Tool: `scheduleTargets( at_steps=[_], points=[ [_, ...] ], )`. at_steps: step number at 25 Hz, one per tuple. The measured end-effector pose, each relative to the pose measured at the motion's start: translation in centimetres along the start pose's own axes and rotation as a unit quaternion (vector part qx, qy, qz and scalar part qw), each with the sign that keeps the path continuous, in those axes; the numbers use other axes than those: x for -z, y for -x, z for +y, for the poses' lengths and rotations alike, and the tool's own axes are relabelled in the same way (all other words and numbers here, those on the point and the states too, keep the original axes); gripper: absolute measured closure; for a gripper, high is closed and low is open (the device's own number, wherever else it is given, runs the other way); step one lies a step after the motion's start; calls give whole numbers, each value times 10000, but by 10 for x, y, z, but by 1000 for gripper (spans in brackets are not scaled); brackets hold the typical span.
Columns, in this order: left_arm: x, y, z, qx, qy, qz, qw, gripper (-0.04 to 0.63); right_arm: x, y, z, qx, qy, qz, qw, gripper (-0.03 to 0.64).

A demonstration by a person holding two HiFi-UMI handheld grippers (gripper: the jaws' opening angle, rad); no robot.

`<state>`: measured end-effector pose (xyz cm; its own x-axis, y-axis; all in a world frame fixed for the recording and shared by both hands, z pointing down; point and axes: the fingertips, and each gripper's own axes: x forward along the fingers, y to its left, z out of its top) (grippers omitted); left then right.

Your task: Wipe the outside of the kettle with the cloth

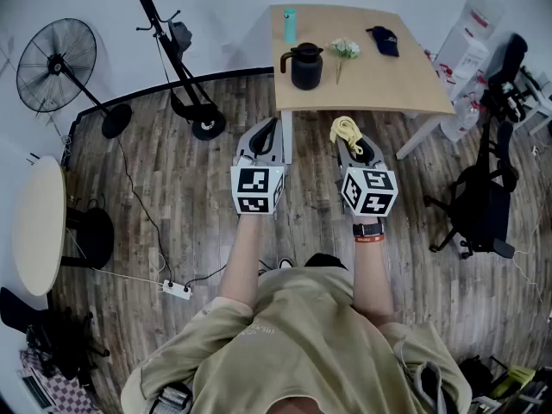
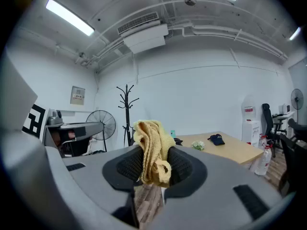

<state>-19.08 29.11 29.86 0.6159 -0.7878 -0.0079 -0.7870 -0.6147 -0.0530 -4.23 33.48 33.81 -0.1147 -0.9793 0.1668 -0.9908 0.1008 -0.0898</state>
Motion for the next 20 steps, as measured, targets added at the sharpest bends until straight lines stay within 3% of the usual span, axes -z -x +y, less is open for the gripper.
scheduleTargets(
  at_steps=[3, 7, 10, 12, 16, 20],
  points=[
    [10, -4, 10, -55, 68, 30, 10000, 574, 10, -13, 5, -67, -44, 112, 9999, 482],
    [24, -14, 19, -15, 137, 96, 9999, 574, 19, -31, 0, 11, -603, 157, 9981, 480],
    [31, -37, 28, -39, 220, 156, 9996, 574, 27, -61, -6, 33, -311, 495, 9983, 479],
    [38, -58, 33, -61, 251, 237, 9994, 574, 31, -86, -16, 1, -238, 645, 9976, 479],
    [55, -118, 48, -80, 329, 316, 9989, 574, 31, -151, -39, -373, -779, 621, 9943, 477],
    [57, -195, 62, -68, 336, 353, 9988, 574, 17, -220, -71, -581, -954, 636, 9917, 476]
  ],
)
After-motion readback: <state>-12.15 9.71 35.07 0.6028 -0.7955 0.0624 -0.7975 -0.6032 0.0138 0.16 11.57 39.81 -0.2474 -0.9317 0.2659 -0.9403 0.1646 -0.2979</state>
